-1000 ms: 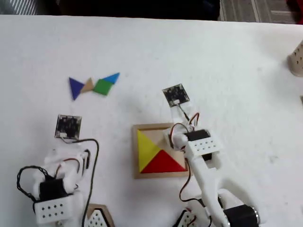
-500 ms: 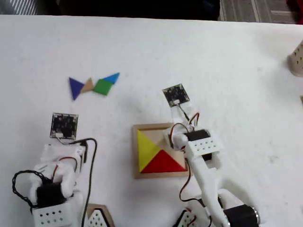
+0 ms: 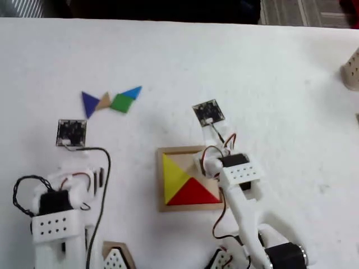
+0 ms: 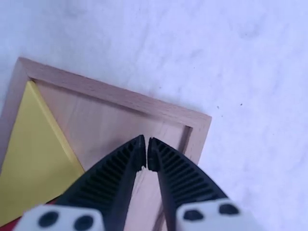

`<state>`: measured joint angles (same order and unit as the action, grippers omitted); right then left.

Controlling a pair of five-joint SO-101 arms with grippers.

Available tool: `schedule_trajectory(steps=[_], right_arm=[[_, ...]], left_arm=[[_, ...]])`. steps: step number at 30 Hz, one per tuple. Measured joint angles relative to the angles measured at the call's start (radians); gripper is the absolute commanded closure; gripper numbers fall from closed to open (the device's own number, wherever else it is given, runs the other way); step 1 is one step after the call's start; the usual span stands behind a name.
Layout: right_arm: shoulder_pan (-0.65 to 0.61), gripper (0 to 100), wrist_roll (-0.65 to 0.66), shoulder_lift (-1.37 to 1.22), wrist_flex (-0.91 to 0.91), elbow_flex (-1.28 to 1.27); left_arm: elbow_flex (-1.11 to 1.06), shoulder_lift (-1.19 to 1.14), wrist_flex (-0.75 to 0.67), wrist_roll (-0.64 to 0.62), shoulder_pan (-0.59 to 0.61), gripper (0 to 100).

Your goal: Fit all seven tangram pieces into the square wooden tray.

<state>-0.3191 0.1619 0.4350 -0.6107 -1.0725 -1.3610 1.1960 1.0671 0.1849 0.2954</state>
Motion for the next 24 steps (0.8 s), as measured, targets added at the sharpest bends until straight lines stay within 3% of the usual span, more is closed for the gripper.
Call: schedule_trajectory(steps=[8,24], right_arm=[[0.0,98.1,0.0,0.0,0.0,0.0],[0.0,98.1,0.0,0.0,0.0,0.0]], left_arm=[[-0.212,-0.009,-0.195,-0.003,0.006,80],[-0.339,0.25,-0.224,-0.011,0.046,80]])
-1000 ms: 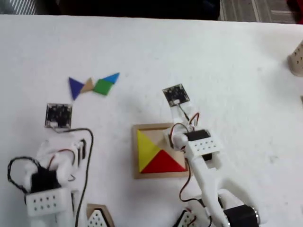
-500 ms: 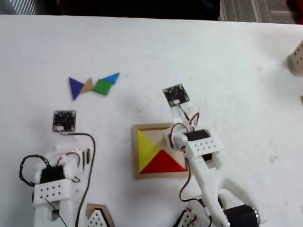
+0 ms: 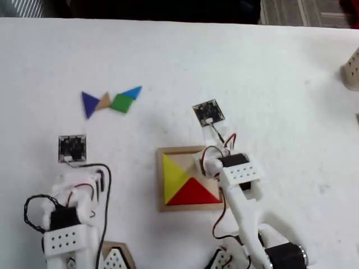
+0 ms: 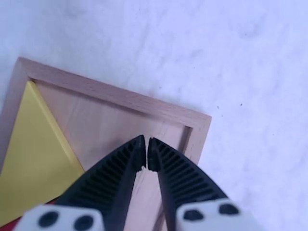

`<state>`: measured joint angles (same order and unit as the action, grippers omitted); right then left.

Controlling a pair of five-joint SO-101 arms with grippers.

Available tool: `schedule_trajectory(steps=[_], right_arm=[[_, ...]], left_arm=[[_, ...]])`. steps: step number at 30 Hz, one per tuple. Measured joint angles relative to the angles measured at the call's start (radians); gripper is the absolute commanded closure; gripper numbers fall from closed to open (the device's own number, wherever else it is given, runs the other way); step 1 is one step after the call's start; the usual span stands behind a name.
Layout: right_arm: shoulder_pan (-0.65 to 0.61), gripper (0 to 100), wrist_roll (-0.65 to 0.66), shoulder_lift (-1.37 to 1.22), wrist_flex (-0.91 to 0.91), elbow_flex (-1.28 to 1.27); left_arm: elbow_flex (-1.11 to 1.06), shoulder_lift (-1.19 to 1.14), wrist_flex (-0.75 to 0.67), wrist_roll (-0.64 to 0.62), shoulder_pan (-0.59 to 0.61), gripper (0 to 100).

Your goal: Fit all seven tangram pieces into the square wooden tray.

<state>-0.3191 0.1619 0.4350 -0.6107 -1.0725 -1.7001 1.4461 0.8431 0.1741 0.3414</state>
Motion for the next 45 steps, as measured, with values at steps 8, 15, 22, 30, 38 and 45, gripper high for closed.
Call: schedule_trajectory(steps=[8,15,22,30,38,45], right_arm=[[0.0,98.1,0.002,0.0,0.0,-0.003],[0.0,98.1,0.002,0.0,0.0,-0.003],[0.0,98.1,0.002,0.0,0.0,-0.003],[0.0,98.1,0.002,0.0,0.0,-0.009],[0.0,98.1,0.002,0.0,0.0,-0.012],[0.0,98.1,0.002,0.0,0.0,-0.012]], left_arm=[[-0.005,0.176,0.164,0.0,0.0,80],[-0.003,0.278,0.319,0.0,0.0,80],[0.0,0.331,0.413,0.0,0.0,80],[0.0,0.333,0.42,0.0,-0.04,80],[0.0,0.333,0.42,0.0,-0.141,80],[0.002,0.358,0.43,0.0,-0.144,80]])
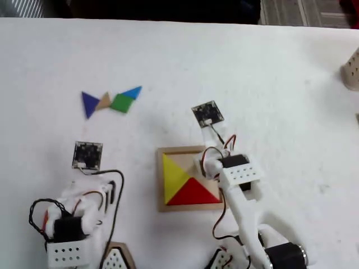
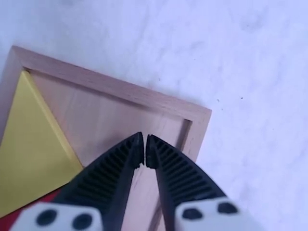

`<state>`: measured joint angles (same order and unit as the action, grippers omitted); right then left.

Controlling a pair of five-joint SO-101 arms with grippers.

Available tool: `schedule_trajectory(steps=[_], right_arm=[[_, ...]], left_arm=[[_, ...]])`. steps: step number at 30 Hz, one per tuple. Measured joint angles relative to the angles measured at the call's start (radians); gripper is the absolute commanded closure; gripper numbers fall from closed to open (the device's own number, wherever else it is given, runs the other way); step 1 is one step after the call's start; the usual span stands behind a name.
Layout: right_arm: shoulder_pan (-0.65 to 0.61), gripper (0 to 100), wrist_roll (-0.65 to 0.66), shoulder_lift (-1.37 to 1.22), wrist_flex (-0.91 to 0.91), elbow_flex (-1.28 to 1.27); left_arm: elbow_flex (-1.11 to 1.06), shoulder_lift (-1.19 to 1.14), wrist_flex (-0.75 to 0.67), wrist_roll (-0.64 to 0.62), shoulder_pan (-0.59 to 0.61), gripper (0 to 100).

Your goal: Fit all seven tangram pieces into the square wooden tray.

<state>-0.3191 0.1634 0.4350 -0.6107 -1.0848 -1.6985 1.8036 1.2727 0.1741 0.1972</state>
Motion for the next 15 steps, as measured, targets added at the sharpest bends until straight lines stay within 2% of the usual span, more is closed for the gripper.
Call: schedule_trajectory(steps=[2,9,14,15], right_arm=[[0.0,98.1,0.0,0.0,0.0,0.0],[0.0,98.1,0.0,0.0,0.0,0.0],[0.0,98.1,0.0,0.0,0.0,0.0],[0.0,98.1,0.0,0.0,0.0,0.0]], left_arm=[[0.0,0.003,0.005,0.0,0.012,80],[0.026,0.005,0.031,0.021,0.19,80],[0.083,0.006,0.032,0.25,0.288,80],[0.101,0.006,0.038,0.262,0.313,80]])
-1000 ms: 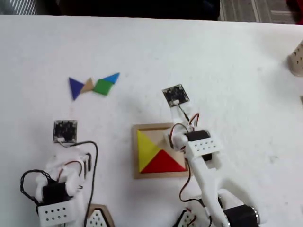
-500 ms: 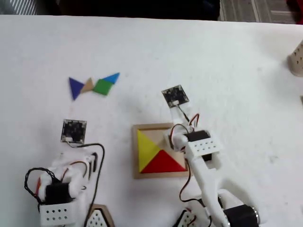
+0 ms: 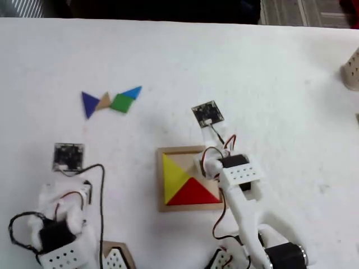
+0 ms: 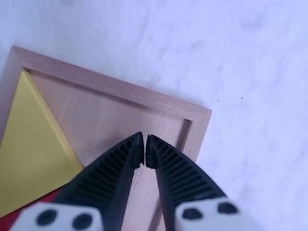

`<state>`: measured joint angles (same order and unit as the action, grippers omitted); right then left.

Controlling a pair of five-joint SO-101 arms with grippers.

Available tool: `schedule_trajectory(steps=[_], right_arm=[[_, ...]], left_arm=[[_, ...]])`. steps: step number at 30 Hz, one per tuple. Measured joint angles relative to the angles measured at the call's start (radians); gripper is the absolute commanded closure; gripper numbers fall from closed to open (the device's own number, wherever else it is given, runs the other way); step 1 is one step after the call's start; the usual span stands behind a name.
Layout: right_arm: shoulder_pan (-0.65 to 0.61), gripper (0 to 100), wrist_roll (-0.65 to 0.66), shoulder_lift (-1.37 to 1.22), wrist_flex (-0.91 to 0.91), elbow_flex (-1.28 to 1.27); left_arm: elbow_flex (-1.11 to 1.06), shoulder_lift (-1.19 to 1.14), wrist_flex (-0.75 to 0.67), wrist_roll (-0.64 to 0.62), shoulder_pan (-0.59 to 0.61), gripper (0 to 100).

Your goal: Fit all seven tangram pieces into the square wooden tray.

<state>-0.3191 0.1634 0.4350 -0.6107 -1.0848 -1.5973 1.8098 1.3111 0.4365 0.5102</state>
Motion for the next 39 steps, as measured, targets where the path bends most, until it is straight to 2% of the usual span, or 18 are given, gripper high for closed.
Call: schedule_trajectory(steps=[6,12,16,21,23,27,31,34,38,39], right_arm=[[0.0,98.1,0.0,0.0,0.0,0.0],[0.0,98.1,0.0,0.0,0.0,0.0],[0.0,98.1,0.0,0.0,0.0,0.0],[0.0,98.1,0.0,0.0,0.0,0.0],[0.0,98.1,0.0,0.0,0.0,0.0],[0.0,98.1,0.0,0.0,0.0,0.0],[0.0,98.1,0.0,0.0,0.0,0.0],[0.0,98.1,0.0,0.0,0.0,0.0],[0.0,98.1,0.0,0.0,0.0,0.0],[0.0,98.1,0.0,0.0,0.0,0.0]], left_arm=[[0.146,0.003,0.017,-0.052,0.184,80],[0.172,0.009,0.068,-0.021,0.224,80],[0.206,-0.103,0.068,-0.02,0.229,79],[0.347,-0.347,0.068,-0.011,0.296,66],[0.41,-0.456,0.068,0.021,0.334,64],[0.529,-0.667,0.068,0.147,0.4,68],[0.601,-0.836,0.081,0.361,0.433,70],[0.606,-0.922,0.098,0.56,0.451,73],[0.606,-0.993,0.117,0.896,0.486,73],[0.606,-1.003,0.117,0.941,0.489,73]])
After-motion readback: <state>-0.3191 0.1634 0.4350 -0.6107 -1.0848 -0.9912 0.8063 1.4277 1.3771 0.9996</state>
